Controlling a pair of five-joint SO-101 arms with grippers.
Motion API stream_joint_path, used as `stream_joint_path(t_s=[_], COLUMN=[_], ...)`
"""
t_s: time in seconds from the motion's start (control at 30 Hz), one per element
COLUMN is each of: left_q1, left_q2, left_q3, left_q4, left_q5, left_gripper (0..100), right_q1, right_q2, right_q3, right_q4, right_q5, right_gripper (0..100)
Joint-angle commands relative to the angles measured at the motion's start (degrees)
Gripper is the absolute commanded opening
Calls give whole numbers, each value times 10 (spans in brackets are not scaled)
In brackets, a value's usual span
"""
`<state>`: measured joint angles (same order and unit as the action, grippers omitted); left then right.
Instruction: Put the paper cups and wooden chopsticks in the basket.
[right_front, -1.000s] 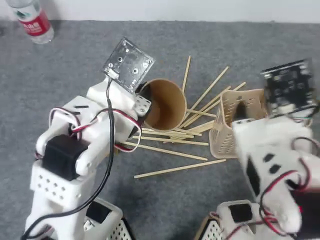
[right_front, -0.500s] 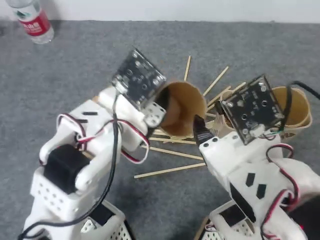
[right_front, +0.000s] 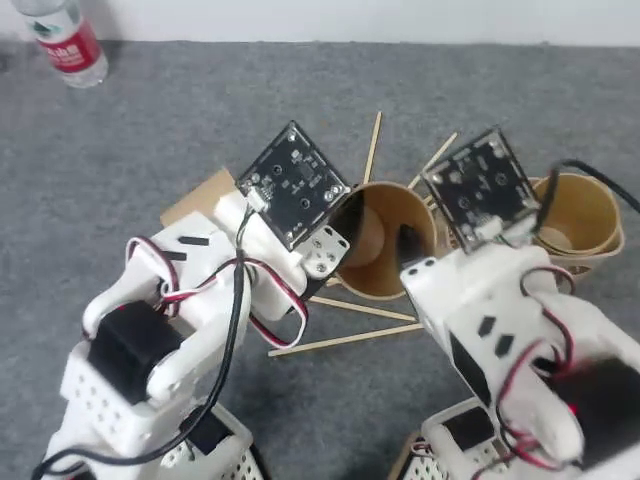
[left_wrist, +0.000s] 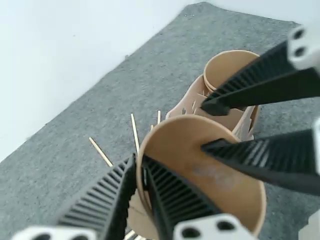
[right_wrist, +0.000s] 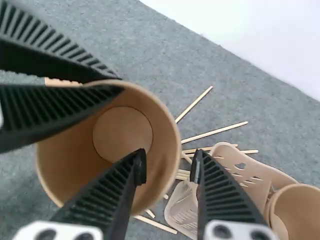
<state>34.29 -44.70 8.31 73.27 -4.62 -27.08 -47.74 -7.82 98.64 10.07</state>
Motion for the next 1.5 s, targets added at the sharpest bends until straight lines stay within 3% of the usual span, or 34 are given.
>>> stream_joint_path(t_s=[0.0,0.1,0.33,0.47,0.57,0.7,0.83,1.13,1.3,1.47], left_q1=[4,28,52,51,48,-5,-111,-337,-371,-372], left_q2=[-40,-68,-89,-90,-90,-90,-90,-89,-89,-89], left_q3=[-44,-51,-52,-53,-53,-53,-52,-7,48,114], left_q4=[-6,2,34,40,46,63,72,26,-10,-42], left_q5=[4,4,4,4,4,6,55,65,65,64], left_gripper=[11,11,11,12,16,109,250,272,272,272], right_q1=[7,4,5,7,8,67,170,415,484,503], right_q2=[9,18,35,29,29,29,29,55,95,116], right_q3=[16,34,51,46,25,-38,-97,-108,-108,-110], right_q4=[-15,-26,-39,-40,-33,-6,15,16,16,34], right_q5=[10,9,9,21,46,57,76,122,125,123], right_gripper=[114,78,106,7,8,8,8,8,8,8])
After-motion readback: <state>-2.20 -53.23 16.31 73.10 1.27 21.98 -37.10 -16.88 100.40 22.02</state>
